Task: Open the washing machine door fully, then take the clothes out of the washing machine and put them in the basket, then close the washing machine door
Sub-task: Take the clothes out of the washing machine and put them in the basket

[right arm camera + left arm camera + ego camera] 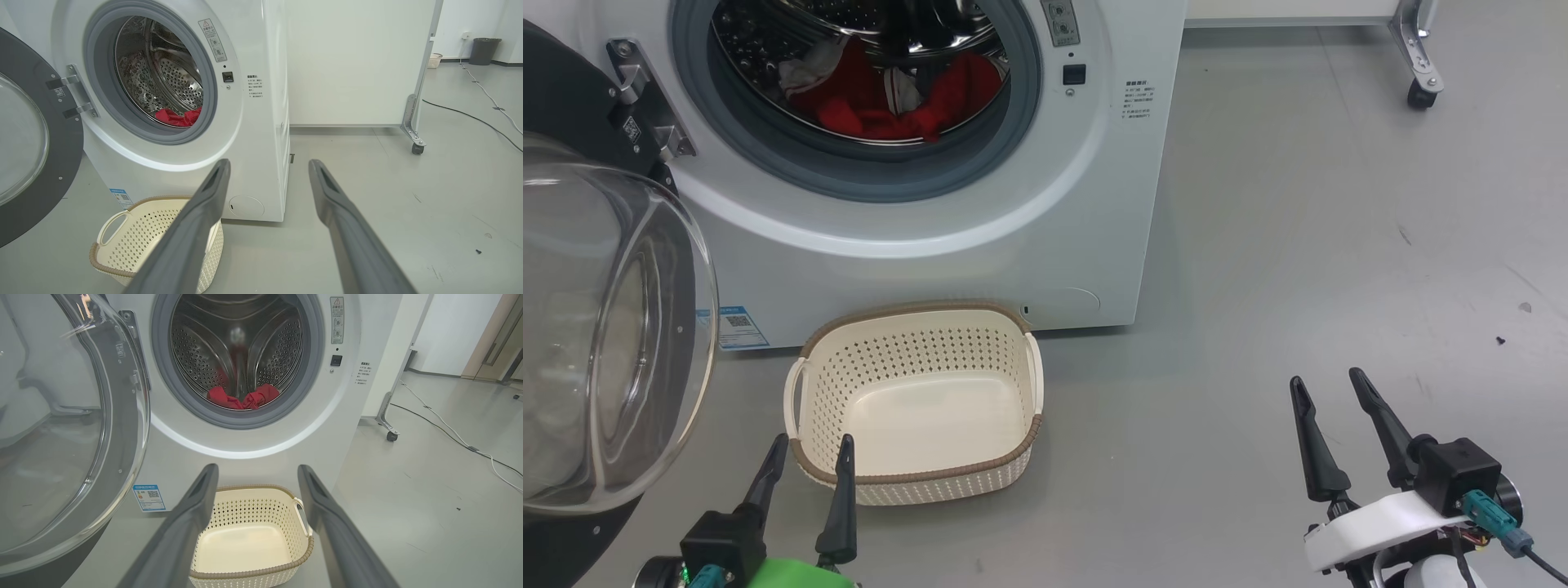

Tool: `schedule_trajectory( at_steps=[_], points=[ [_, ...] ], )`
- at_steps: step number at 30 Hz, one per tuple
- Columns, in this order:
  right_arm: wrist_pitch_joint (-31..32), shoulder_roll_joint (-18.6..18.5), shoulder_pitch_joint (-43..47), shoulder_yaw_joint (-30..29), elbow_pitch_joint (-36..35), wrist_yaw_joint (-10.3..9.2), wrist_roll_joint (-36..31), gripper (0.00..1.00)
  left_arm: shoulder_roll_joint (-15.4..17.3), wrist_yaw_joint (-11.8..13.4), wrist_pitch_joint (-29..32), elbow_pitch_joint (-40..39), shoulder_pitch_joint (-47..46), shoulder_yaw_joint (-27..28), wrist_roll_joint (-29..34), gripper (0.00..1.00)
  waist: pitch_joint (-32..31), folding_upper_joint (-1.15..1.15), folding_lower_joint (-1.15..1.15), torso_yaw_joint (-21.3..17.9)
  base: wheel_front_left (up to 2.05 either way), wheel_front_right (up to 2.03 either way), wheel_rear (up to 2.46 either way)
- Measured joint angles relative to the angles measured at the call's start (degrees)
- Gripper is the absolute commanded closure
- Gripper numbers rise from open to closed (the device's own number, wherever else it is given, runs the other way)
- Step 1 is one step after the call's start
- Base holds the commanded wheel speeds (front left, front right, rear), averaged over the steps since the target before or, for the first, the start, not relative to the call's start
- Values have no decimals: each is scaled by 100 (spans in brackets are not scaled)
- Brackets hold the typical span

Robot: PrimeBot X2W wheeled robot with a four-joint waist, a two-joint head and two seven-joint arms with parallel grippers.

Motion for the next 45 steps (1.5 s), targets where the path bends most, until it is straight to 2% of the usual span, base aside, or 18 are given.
schedule_trajectory(
  at_steps=[14,45],
  points=[
    [0,1,1,7,-30,-1,41,0,7,4,-3,-112,0,-64,158,0,58,0,0,-3,35,-35,0],
    [0,2,0,24,-27,-1,79,0,7,5,-10,-129,-1,-126,157,0,118,0,0,37,74,-74,0]
  ],
)
